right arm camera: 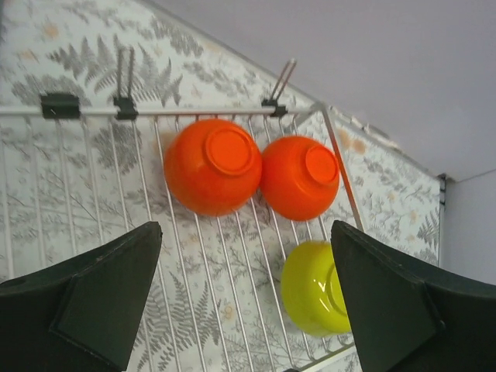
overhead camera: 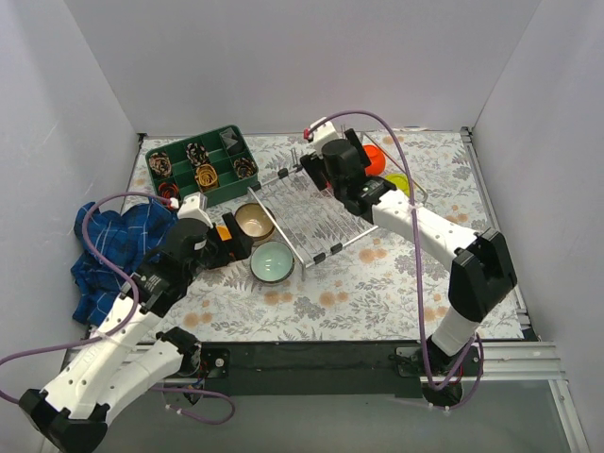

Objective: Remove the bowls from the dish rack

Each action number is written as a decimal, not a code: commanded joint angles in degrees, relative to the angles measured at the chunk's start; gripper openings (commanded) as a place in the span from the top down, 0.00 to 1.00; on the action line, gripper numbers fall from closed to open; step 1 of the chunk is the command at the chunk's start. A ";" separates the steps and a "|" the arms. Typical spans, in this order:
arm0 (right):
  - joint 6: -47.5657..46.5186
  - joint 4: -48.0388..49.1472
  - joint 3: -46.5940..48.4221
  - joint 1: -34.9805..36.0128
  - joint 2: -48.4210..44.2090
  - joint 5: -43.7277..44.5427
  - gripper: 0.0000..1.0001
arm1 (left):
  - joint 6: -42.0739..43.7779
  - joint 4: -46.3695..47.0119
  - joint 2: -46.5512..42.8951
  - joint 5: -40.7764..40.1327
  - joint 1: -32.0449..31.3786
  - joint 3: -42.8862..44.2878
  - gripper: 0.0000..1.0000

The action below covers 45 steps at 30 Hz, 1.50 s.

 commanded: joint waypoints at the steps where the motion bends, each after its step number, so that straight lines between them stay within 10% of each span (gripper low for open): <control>1: 3.26 -8.23 2.74 -6.87 2.03 -13.23 0.02 | -1.46 -4.47 -2.79 -2.86 -0.14 2.23 0.02; 17: -32.58 -3.32 11.18 -11.73 20.57 -18.35 0.02 | -3.48 -10.18 -0.25 -1.54 -0.22 7.24 0.02; 45: -36.65 2.49 12.15 -9.36 30.59 -17.11 0.02 | -1.99 -11.77 0.02 -1.10 -0.22 7.25 0.02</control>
